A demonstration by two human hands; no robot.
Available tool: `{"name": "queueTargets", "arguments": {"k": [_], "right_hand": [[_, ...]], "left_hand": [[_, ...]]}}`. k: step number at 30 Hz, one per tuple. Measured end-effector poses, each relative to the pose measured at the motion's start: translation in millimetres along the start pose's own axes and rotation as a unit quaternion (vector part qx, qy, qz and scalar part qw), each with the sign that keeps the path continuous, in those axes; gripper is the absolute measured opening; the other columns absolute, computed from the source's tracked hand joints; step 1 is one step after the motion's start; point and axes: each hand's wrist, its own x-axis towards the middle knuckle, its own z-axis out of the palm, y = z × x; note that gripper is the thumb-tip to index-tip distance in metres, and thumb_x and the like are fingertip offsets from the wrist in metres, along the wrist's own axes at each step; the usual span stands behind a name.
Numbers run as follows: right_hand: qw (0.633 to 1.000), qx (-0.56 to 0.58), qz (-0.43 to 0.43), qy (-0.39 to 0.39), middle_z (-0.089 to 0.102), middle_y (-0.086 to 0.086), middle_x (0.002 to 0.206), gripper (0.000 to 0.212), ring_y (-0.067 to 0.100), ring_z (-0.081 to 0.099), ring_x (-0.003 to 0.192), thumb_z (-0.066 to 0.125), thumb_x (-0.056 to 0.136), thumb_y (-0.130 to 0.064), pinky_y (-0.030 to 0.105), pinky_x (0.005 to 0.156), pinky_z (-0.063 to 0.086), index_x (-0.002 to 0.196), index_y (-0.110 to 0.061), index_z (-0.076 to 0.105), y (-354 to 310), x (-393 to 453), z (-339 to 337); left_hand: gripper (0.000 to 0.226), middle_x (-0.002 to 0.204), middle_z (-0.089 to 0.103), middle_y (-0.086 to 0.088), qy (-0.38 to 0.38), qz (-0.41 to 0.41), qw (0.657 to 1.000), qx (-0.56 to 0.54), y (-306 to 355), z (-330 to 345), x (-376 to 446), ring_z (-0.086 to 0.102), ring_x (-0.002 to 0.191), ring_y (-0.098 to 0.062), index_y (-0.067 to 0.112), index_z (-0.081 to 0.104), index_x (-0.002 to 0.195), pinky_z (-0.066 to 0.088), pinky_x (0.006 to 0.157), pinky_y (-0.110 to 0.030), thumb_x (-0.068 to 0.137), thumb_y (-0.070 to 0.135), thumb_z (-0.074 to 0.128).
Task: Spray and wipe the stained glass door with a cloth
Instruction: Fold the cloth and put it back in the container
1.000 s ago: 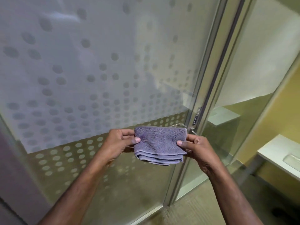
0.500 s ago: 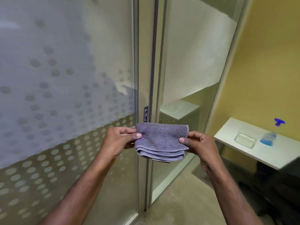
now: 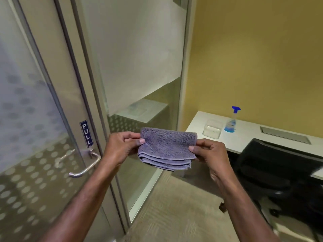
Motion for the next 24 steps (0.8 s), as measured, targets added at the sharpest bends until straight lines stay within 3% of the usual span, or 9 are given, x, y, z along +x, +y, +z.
{"name": "queueTargets", "arguments": {"k": [10, 17, 24], "right_hand": [[0.994, -0.044, 0.006, 0.1, 0.081, 0.011, 0.084, 0.017, 0.013, 0.073, 0.069, 0.076, 0.084, 0.006, 0.017, 0.058, 0.057, 0.093, -0.008, 0.08, 16.2, 82.4, -57.5], [0.984, -0.078, 0.018, 0.161, 0.079, 0.005, 0.079, 0.013, 0.009, 0.07, 0.07, 0.076, 0.087, 0.001, 0.019, 0.061, 0.055, 0.089, -0.011, 0.08, 31.7, 189.7, -83.4], [0.966, -0.112, 0.035, 0.232, 0.081, 0.003, 0.09, 0.013, 0.011, 0.074, 0.08, 0.074, 0.091, -0.006, 0.016, 0.063, 0.053, 0.1, -0.013, 0.081, 52.1, 302.9, -100.8]], "left_hand": [[0.014, 0.066, 0.077, 0.001, -0.074, -0.013, 0.997, -0.007, -34.2, 88.3, 121.6, 0.071, 0.058, -0.005, 0.006, 0.074, 0.092, 0.059, 0.059, -0.017, 0.084, -0.005, 0.073], [0.016, 0.068, 0.078, -0.001, -0.126, -0.011, 0.992, -0.021, -47.9, 148.4, 243.2, 0.072, 0.061, -0.006, 0.003, 0.075, 0.094, 0.057, 0.057, -0.015, 0.082, -0.007, 0.075], [0.015, 0.065, 0.077, 0.0, -0.177, -0.027, 0.983, -0.044, -55.8, 203.2, 369.8, 0.073, 0.059, -0.009, -0.001, 0.073, 0.091, 0.059, 0.056, -0.018, 0.081, -0.012, 0.072]]}}
